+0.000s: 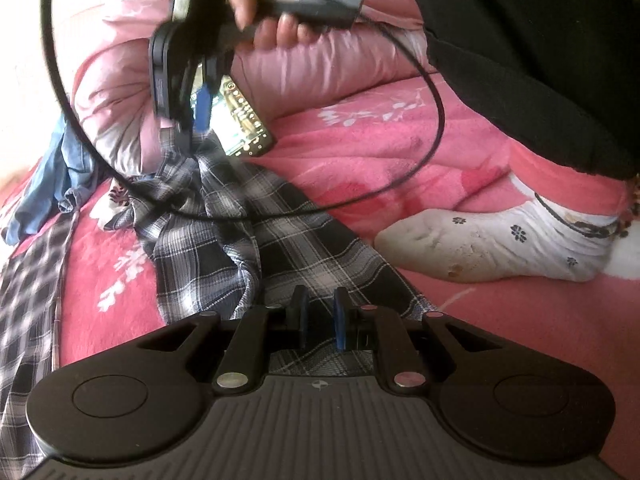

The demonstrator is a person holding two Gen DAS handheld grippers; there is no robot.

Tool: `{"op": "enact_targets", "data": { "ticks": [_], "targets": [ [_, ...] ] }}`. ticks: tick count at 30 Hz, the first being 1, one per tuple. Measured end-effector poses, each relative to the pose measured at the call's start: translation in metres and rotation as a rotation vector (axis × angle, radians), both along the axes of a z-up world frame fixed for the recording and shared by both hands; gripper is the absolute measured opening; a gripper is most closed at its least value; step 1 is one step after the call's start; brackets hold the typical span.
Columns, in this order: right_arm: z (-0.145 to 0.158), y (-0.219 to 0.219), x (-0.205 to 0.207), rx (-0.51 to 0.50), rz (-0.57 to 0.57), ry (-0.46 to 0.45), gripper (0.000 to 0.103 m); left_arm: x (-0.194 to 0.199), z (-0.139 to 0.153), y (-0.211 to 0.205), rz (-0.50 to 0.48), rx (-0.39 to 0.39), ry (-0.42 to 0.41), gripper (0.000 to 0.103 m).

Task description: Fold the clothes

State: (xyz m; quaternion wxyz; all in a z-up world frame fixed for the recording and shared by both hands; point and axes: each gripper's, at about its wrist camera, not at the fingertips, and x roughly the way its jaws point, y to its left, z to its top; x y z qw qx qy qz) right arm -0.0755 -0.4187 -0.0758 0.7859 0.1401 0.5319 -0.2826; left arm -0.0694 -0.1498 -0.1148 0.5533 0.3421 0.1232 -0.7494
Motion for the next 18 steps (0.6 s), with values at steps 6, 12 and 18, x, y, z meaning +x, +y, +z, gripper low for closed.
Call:
{"op": "enact_targets", "data": {
  "ticks": [6,12,18],
  "targets": [
    [-0.003,-0.009,-0.013,0.061,-0.106,0.006,0.035,0.000,-0.001,0.001,0.011,0.003,-0.005,0.013],
    [-0.008,-0.020,-0.029,0.123,-0.188,-0.007,0.030,0.003,0.001,0.002,0.030,-0.020,-0.029,0.015],
    [-0.003,-0.023,-0.042,0.175,-0.241,-0.079,0.005,0.010,0.008,0.006,0.074,-0.080,-0.091,0.024]
  ]
}}
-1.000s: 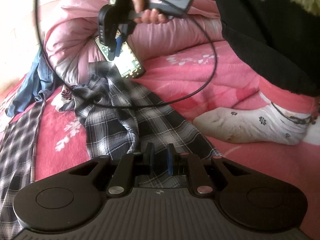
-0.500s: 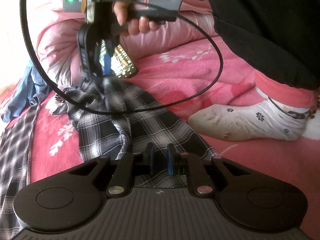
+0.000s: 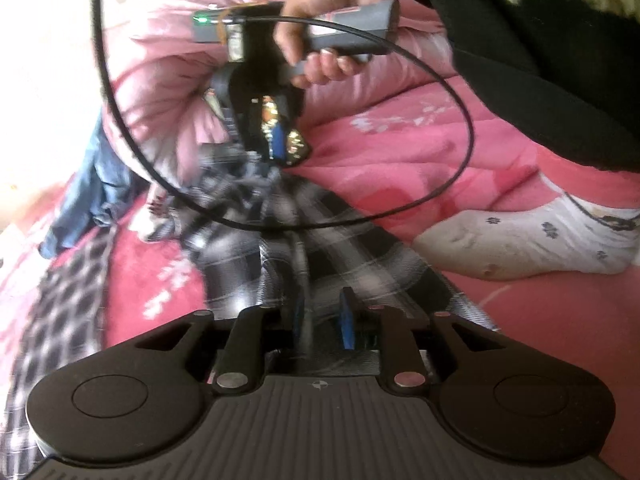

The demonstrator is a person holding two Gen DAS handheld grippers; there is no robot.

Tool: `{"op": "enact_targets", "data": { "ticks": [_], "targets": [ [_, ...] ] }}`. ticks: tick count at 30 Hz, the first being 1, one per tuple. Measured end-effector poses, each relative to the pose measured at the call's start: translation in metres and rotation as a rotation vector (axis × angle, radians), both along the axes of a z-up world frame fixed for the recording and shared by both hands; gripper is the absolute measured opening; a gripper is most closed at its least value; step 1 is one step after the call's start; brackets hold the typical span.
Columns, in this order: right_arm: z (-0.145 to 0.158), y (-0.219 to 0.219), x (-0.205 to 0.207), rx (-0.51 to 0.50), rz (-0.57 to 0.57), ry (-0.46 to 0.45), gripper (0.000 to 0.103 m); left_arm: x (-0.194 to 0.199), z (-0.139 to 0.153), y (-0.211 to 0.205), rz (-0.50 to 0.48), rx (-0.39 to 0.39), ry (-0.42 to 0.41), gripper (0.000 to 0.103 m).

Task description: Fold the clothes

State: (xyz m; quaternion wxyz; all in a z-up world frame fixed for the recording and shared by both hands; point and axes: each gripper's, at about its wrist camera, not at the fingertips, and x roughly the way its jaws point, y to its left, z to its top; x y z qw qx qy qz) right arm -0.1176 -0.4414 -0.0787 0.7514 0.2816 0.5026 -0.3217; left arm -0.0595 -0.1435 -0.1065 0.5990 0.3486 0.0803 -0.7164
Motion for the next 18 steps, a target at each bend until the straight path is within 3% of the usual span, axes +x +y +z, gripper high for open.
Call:
{"op": "enact_targets", "data": {
  "ticks": [4,10,13,18],
  "targets": [
    [0.006,-0.007,-0.001,-0.002,-0.009,-0.099,0.004,0.008,0.001,0.001,0.041,-0.005,-0.003,0.035],
    [0.040,-0.008,0.003,-0.014,-0.005,-0.286,0.004,0.014,0.002,0.000,0.085,0.014,-0.003,0.045],
    [0.047,-0.008,0.012,-0.025,0.010,-0.331,0.004,0.020,0.003,0.002,0.122,0.027,0.011,0.055],
    [0.048,-0.012,0.027,-0.019,0.011,-0.384,0.004,0.038,0.004,0.003,0.224,0.076,0.077,0.055]
  ]
}}
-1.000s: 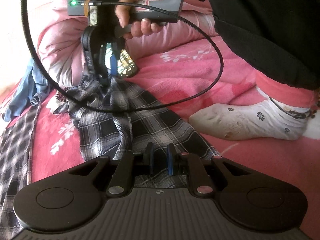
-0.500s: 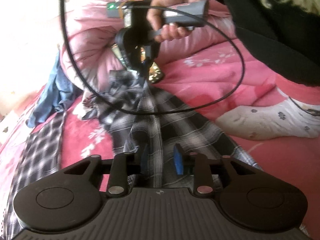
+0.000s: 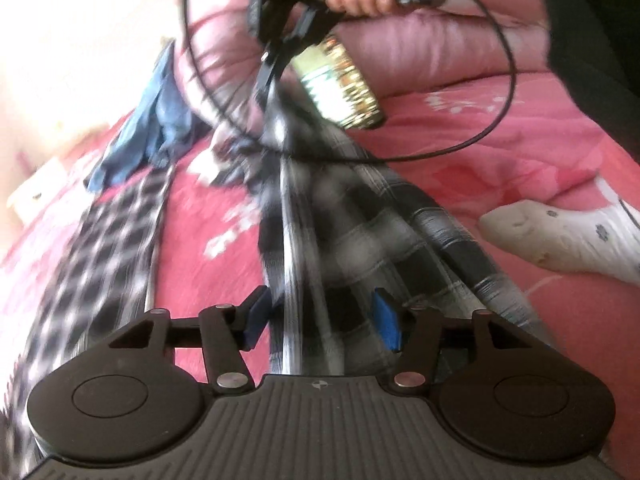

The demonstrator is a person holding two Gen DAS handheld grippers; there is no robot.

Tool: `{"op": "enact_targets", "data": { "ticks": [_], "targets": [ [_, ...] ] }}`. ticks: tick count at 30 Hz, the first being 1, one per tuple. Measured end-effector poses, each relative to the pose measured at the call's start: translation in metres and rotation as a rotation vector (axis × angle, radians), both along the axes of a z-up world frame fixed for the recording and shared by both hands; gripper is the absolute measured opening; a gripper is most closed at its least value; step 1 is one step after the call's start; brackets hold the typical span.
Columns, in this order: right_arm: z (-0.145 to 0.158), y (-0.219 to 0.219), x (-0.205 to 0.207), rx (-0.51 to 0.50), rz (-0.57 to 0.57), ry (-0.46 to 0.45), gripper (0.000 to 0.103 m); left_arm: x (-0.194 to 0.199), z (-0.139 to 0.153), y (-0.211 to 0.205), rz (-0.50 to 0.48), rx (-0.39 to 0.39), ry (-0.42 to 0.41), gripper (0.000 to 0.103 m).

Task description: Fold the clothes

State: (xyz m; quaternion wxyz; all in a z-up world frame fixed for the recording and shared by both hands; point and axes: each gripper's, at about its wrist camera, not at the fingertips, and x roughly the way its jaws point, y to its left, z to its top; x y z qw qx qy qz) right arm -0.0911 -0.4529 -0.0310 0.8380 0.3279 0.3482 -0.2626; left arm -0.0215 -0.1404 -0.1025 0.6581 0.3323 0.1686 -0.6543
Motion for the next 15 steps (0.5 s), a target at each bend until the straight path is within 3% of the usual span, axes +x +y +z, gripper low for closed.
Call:
{"op": "enact_targets", "data": {
  "ticks": [5,8,10,15],
  "targets": [
    [-0.003,0.007,0.024,-0.032,0.020,-0.021,0.004,0.031,0.006,0.009,0.141,0.033,0.176,0.048],
    [0.002,0.017,0.027,-0.080,0.041,-0.022,0.004,0.048,0.005,0.014,0.221,0.043,0.291,0.032],
    [0.007,0.025,0.028,-0.132,0.058,-0.019,0.004,0.055,0.003,0.016,0.256,0.052,0.351,0.014],
    [0.022,0.049,0.022,-0.286,0.105,-0.048,0.004,0.074,0.013,0.029,0.348,0.027,0.521,0.007]
  ]
}}
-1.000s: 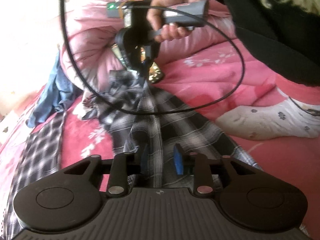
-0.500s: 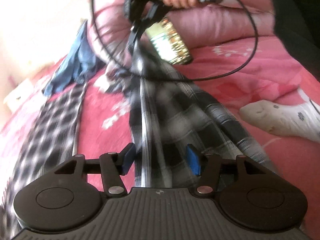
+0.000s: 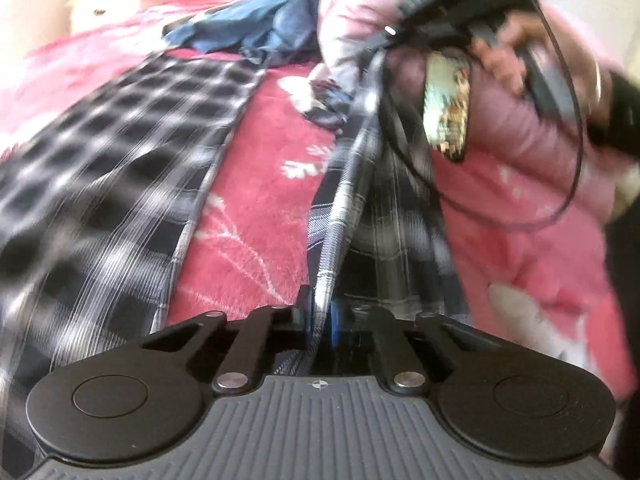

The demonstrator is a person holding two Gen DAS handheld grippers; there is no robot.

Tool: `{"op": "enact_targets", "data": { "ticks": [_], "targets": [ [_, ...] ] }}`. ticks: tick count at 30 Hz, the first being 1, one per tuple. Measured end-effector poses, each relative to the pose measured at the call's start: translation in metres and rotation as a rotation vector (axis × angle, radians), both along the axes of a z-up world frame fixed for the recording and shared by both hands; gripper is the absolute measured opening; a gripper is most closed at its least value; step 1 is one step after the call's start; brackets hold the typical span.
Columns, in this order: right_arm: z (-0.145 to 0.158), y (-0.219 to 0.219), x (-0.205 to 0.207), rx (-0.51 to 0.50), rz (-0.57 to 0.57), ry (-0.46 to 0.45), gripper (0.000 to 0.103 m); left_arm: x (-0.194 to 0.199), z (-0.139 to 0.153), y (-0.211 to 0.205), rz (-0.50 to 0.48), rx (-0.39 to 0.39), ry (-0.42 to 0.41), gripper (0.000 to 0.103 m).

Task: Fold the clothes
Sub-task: 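Lay the plaid cloth flat with the right tool beside the shirt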

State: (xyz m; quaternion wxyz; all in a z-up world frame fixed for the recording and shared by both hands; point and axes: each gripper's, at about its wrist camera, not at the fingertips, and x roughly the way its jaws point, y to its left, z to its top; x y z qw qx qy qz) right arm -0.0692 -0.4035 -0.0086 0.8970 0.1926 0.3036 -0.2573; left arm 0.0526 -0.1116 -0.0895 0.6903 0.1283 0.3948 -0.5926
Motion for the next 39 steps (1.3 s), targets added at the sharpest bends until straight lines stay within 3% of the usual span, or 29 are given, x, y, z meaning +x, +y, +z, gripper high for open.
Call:
{"op": "enact_targets", "data": {
  "ticks": [5,9,10,11,14,16,18,20,22,23,26,29,31,35,37,39],
  "targets": [
    [0.009,0.019,0.026,-0.122,0.086,-0.046,0.004,0.023,0.011,0.027,0.177,-0.031,0.086,0.004],
    [-0.016,0.027,0.079,-0.183,0.189,-0.027,0.009,0.049,0.007,0.043,0.344,-0.017,0.114,0.004],
    [-0.028,0.024,0.094,-0.156,0.231,0.000,0.016,0.056,0.005,0.045,0.380,-0.007,0.114,0.003],
    [-0.040,0.021,0.109,-0.130,0.273,0.026,0.032,0.061,0.001,0.046,0.409,0.011,0.107,0.003],
    [-0.053,-0.004,0.117,0.041,0.264,-0.019,0.034,0.068,-0.008,0.049,0.451,0.064,0.085,0.003],
    [-0.043,-0.018,0.096,0.099,0.182,-0.093,0.036,0.070,-0.011,0.047,0.453,0.079,0.092,0.003],
    [-0.031,-0.024,0.074,0.083,0.132,-0.107,0.038,0.069,-0.009,0.044,0.412,0.070,0.110,0.005],
    [-0.024,-0.023,0.052,0.070,0.105,-0.056,0.038,0.061,-0.007,0.038,0.340,0.063,0.087,0.008],
    [-0.025,-0.022,0.029,0.077,0.072,-0.004,0.043,0.053,-0.007,0.029,0.259,0.069,0.043,0.031],
    [-0.029,-0.021,0.019,0.094,0.047,0.018,0.043,0.047,-0.008,0.025,0.216,0.077,0.016,0.035],
    [-0.048,-0.024,-0.004,0.175,-0.033,0.083,0.047,0.029,-0.013,0.011,0.120,0.107,-0.054,0.038],
    [-0.072,-0.034,-0.015,0.288,-0.118,0.113,0.047,0.020,-0.018,0.003,0.102,0.137,-0.117,0.038],
    [-0.082,-0.043,-0.015,0.360,-0.145,0.092,0.047,0.025,-0.017,-0.001,0.109,0.142,-0.095,0.038],
    [-0.102,-0.057,-0.011,0.464,-0.188,0.058,0.047,0.041,-0.013,0.005,0.168,0.131,0.032,0.038],
    [-0.112,-0.061,-0.008,0.511,-0.205,0.052,0.038,0.043,-0.011,0.006,0.188,0.125,0.075,0.038],
    [-0.112,-0.059,-0.008,0.500,-0.205,0.041,0.012,0.039,-0.012,0.004,0.186,0.131,0.087,0.038]
  ]
}}
